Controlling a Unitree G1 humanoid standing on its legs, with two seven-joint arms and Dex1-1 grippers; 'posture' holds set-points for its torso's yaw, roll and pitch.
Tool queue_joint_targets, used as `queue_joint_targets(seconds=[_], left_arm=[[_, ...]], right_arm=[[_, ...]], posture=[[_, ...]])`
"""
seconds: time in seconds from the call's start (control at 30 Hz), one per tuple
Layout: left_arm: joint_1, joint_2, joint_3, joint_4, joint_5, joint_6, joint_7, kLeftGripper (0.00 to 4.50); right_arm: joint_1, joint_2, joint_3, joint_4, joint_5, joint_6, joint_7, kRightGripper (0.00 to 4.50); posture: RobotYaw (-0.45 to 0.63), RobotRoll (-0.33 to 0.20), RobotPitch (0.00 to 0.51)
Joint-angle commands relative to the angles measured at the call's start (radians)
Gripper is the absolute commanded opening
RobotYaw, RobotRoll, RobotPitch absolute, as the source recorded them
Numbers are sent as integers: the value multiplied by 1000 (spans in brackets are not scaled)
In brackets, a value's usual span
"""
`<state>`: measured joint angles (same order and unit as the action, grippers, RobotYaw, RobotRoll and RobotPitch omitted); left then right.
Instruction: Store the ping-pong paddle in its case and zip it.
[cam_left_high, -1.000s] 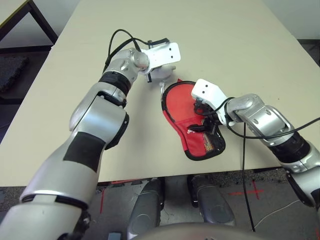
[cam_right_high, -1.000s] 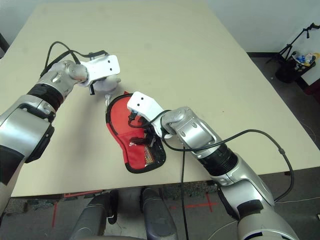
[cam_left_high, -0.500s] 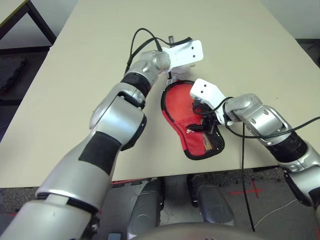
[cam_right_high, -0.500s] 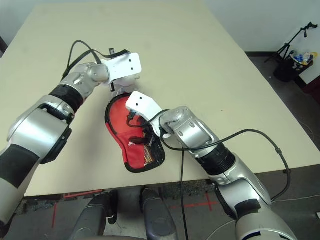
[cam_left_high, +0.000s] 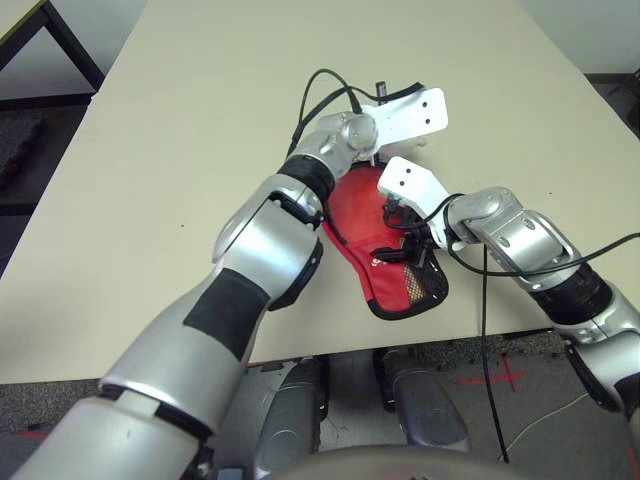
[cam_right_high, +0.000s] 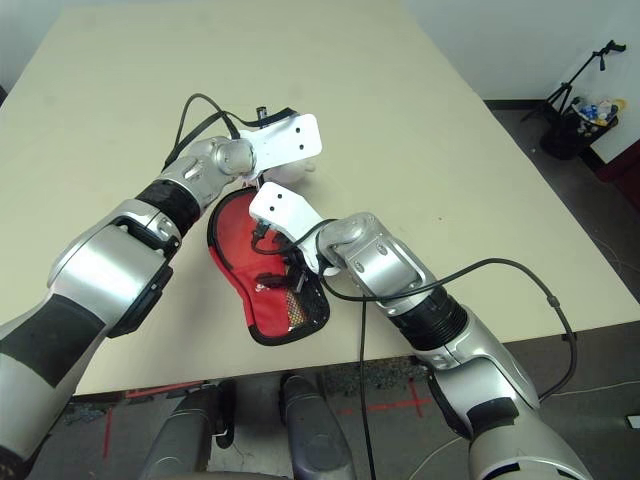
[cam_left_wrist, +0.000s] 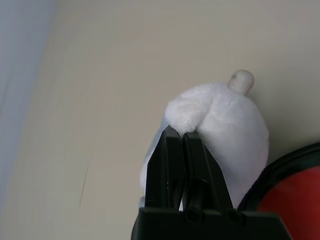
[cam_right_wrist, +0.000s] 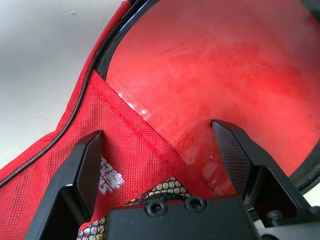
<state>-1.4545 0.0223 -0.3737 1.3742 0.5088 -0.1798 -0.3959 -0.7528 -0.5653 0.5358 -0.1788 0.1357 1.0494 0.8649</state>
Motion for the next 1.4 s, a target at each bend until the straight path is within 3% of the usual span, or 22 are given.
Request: queue_joint_targets(seconds=[0.03,0.33,0.67,0.7,1.1,1.4], left_arm=[[-22,-34,18,-11,-17,-33,-24,13],[-28,-56,28,-12,-12,-35,-31,13],[-41,25,74,-18,-51,-15,-113,13],[-46,42,90,-21,-66,-13,-139,519],[-75,175,272,-86,-290,87,-469,4439],[26,247,288,-259,-390,231,-714,4480]], right_arm=[[51,16,78,90,-4,31,11,4500],[42,25,77,111,-10,19,15,4500],[43,25,71,121,-18,10,23,4500],[42,26,69,123,-18,8,25,4500],[36,36,66,168,-36,-33,39,4500],[42,40,55,192,-46,-50,37,4500]], posture=[[-120,0,217],[-120,0,213],[-88,0,201],[-80,0,200],[-48,0,185],[-55,0,174]])
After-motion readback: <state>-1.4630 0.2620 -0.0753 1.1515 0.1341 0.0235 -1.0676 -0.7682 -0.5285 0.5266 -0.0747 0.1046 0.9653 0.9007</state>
